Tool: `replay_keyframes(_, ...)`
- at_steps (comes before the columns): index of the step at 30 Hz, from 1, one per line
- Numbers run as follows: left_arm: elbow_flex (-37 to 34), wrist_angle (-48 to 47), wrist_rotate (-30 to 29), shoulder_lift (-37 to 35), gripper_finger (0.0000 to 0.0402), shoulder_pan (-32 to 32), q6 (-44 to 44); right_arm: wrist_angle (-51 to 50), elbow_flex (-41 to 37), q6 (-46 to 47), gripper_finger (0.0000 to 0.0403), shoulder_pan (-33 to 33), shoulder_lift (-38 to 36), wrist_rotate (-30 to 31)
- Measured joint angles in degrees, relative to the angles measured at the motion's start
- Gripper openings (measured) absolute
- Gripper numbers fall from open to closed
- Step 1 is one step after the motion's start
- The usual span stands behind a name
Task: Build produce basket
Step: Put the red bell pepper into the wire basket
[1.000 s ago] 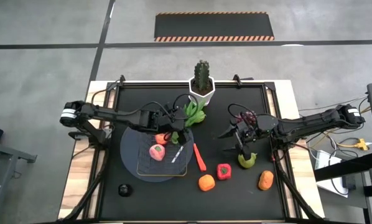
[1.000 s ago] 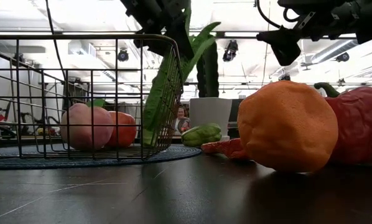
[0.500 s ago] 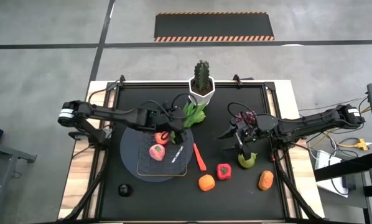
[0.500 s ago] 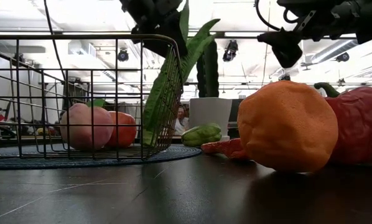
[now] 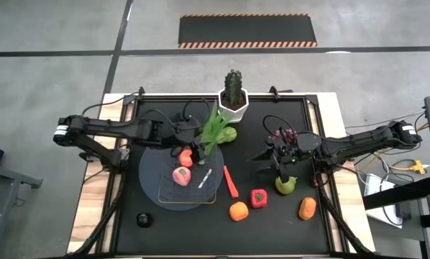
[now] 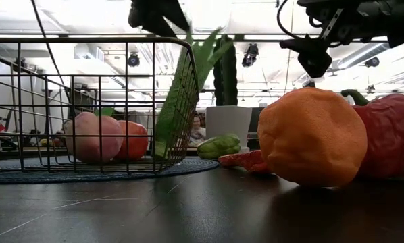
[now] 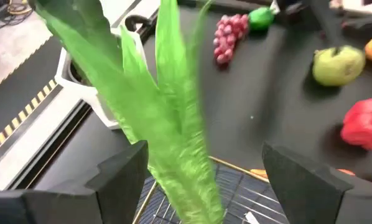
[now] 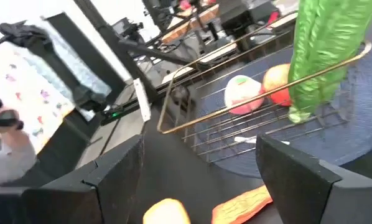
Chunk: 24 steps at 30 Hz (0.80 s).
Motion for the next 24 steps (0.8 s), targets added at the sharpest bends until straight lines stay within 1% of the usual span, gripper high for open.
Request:
replay_keyframes(2, 0.0, 0.0, 0.0, -1.6, 0.0296, -0.7, -0.1, -1.4, 0.3, 0.3, 0.029, 0.0, 0.0, 2.1)
replay_keyframes(4, 0.0, 0.5, 0.0, -2.9, 0.0295, -1.6, -0.2, -5.8, 1.6, 0.4, 0.029, 0.0, 0.0, 5.3)
replay_keyframes(9, -1.0, 5.1, -0.9, -4.4, 0.0295, -5.3, 0.2, -23.2, 7.6, 0.4, 0.029, 0.0, 0.6, 15.4)
replay_keyframes(12, -1.5, 8.0, -2.1, -4.2, 0.0295, -8.1, 1.2, -31.4, 11.3, -0.2, 0.029, 0.0, 1.7, 18.4)
replay_keyframes(15, -1.5, 10.3, -3.6, -3.6, 0.0295, -11.0, 2.5, -37.0, 14.0, -2.8, 0.029, 0.1, 3.2, 18.0)
replay_keyframes(18, -1.6, 12.6, -4.7, -3.0, 0.0295, -13.8, 3.6, -40.4, 15.6, -10.0, 0.0287, 1.1, 4.8, 13.2)
replay_keyframes(20, -1.6, 14.4, -5.4, -2.6, 0.0295, -15.4, 4.5, -41.1, 16.1, -14.1, 0.0284, 2.4, 5.6, 9.7)
replay_keyframes(24, -1.6, 16.4, -6.8, -1.9, 0.0295, -18.3, 5.6, -41.8, 16.6, -17.2, 0.0278, 5.7, 6.8, 7.8)
